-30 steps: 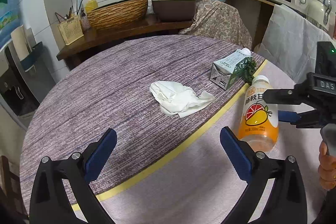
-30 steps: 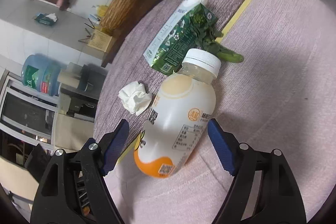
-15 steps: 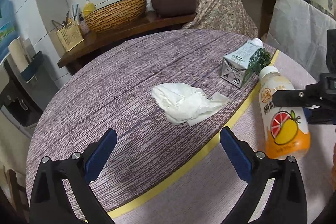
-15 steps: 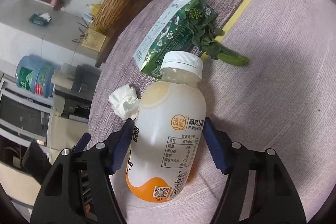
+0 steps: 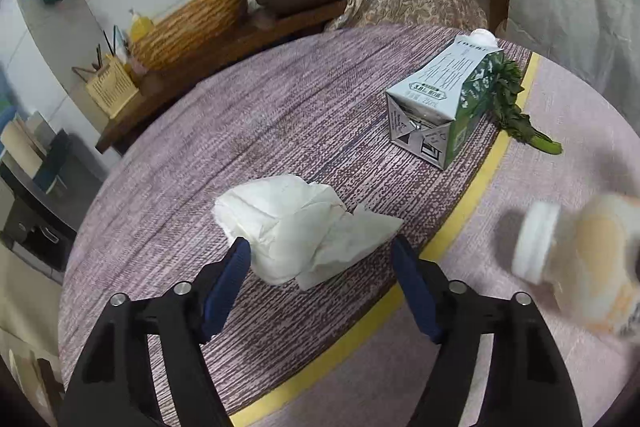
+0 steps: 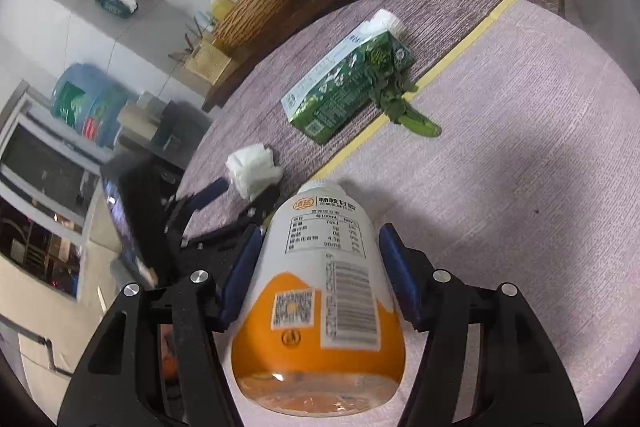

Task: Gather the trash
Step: 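Grasp the white juice bottle with the right tool while the left tool grasps the tissue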

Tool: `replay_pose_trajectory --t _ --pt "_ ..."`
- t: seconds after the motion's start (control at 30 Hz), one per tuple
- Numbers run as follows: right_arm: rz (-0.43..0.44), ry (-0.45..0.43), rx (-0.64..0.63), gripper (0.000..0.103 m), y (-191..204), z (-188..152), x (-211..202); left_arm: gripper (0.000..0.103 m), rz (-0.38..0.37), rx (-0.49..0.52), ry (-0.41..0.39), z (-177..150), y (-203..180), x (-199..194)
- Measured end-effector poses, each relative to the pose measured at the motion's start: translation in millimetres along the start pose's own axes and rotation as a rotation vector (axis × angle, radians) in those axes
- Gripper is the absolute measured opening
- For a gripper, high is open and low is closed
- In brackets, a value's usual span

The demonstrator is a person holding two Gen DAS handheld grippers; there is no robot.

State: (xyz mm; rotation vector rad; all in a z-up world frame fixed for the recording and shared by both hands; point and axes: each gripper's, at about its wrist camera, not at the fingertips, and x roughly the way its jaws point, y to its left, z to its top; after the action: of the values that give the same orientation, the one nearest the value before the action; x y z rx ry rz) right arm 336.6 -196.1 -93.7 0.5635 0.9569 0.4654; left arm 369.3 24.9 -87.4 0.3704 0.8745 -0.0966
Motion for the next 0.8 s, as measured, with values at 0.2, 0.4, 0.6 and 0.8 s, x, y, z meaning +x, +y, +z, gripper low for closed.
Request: replay_pose_trajectory --t 0.2,0.4,0.6,0.8 --pt "-0.106 0.101 -0.224 0.061 23.7 -6.0 7.3 0.056 -0.016 -0.006 0.018 9.3 1.9 6.2" --pt "-0.165 0.201 -0.347 0.062 38.7 -12.5 18.1 0.026 -0.017 0.039 0.041 14.2 -4.8 8.8" --pt "-0.220 0.255 -0.408 0.063 52.0 -13.2 29.4 0.019 -0.075 0.002 0.058 15.5 5.6 10.3" --pt "-0.248 0.307 -0.430 0.063 54.9 -14.1 43.6 0.015 -0.138 -0.111 0.028 9.2 32.9 0.2"
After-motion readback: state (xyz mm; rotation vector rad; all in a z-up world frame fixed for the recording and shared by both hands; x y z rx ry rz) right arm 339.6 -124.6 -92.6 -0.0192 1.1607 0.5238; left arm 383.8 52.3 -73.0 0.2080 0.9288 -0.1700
